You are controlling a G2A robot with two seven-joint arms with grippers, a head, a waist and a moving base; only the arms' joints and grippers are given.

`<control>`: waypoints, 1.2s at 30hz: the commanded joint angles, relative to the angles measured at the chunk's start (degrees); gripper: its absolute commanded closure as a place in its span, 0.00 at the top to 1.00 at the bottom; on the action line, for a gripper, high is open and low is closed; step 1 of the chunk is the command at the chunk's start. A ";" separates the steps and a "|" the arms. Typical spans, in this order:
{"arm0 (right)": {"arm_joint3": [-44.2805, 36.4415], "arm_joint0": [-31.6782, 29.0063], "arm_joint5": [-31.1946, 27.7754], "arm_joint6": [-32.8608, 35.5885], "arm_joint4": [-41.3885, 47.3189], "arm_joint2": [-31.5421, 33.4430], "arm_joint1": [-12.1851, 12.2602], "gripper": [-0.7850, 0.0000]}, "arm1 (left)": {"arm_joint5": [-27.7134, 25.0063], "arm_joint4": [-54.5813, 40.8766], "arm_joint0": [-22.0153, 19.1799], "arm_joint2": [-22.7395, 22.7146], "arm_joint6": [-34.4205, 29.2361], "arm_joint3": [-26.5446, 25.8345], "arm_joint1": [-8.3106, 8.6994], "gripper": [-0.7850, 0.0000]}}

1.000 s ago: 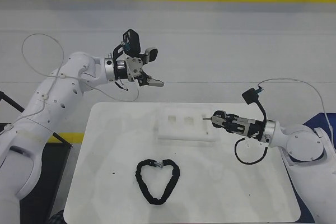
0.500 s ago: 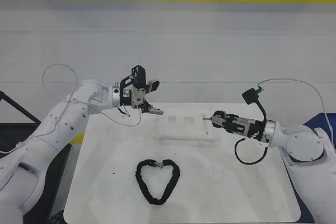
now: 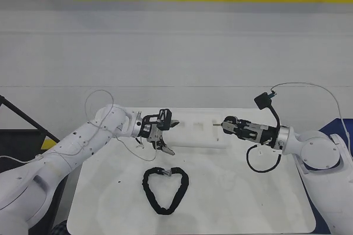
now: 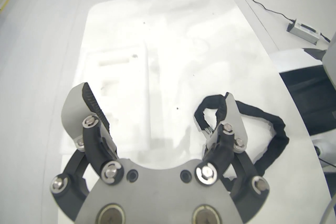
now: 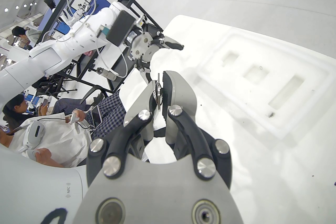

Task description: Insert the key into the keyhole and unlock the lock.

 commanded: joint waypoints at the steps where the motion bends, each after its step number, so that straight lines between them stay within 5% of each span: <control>1: 0.00 0.00 0.00 0.00 0.00 0.00 0.00 0.00 | 0.00 1.37 0.09 2.37 0.98 0.14 -0.37 1.00; 14: 0.00 0.00 0.00 0.00 0.00 0.00 0.00 0.00 | 0.00 16.02 4.34 2.37 8.98 4.27 -1.90 1.00; 30: 0.00 0.00 0.00 0.00 0.00 0.00 0.00 0.00 | 0.00 16.02 4.34 2.37 8.98 4.27 -1.90 1.00; 36: 0.00 0.00 0.00 0.00 0.00 0.00 0.00 0.00 | 1.58 11.07 8.53 0.90 9.07 5.90 -1.68 1.00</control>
